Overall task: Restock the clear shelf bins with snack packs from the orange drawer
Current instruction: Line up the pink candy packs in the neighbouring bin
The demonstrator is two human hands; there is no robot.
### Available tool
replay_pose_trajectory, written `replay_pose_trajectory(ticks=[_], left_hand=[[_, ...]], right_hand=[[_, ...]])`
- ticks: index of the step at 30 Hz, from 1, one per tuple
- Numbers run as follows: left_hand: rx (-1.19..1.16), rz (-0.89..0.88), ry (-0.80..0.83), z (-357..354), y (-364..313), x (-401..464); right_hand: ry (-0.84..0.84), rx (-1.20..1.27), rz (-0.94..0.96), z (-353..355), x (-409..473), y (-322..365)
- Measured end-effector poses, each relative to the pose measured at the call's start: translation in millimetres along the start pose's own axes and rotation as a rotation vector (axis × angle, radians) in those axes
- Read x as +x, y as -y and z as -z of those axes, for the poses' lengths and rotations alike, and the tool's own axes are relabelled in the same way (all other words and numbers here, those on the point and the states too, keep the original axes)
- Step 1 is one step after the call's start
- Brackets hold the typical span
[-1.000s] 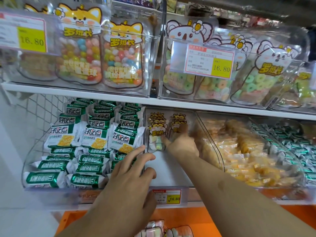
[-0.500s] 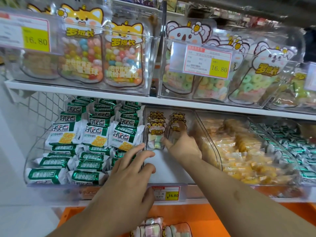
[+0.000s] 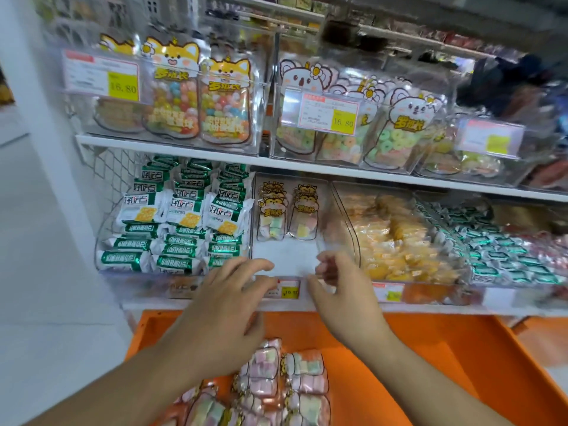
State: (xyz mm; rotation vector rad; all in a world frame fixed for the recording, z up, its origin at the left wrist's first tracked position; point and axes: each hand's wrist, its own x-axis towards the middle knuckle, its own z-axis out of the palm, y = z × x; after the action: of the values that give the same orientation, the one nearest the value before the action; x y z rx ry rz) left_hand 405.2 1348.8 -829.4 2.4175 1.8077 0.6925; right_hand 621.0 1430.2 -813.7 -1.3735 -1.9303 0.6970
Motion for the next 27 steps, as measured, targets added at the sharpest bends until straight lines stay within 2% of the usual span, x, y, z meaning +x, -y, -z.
replay_pose_trajectory(ticks=[3,5,11,15,18,25,27], left_hand=[[-0.058,0.018,0.024,-5.7,-13.3,-25.4],[-0.117,0.068,0.073,-17.3,-22.3,-43.1],[-0.251,0.333,0.351,-80.5,-15.7,-102.4],[-0.213,0.525,0.517,-121.4,18.9,-132.0],[-0.207,0.614,0.568,-149.1,40.9,-138.8],[-0.289,0.790,0.697,-215.2,67.7,-140.2],[-0.298,0.835,0.680,-229.9,71.1,-144.0]], right_hand=[[0.010,-0.117,0.098,0.6,-40.9,-9.2],[0.058,-0.124,0.078,-8.8,-62.3,-24.0],[0.407,-0.202,-0.249,-54.0,-106.2,-92.7],[0.617,-0.343,-0.328,-74.5,-112.4,-137.7],[0.683,-0.306,-0.414,-86.1,-109.8,-162.1],[0.859,-0.230,-0.363,-154.5,-107.1,-181.9],[0.905,-0.269,-0.345,-179.7,-108.5,-182.1]])
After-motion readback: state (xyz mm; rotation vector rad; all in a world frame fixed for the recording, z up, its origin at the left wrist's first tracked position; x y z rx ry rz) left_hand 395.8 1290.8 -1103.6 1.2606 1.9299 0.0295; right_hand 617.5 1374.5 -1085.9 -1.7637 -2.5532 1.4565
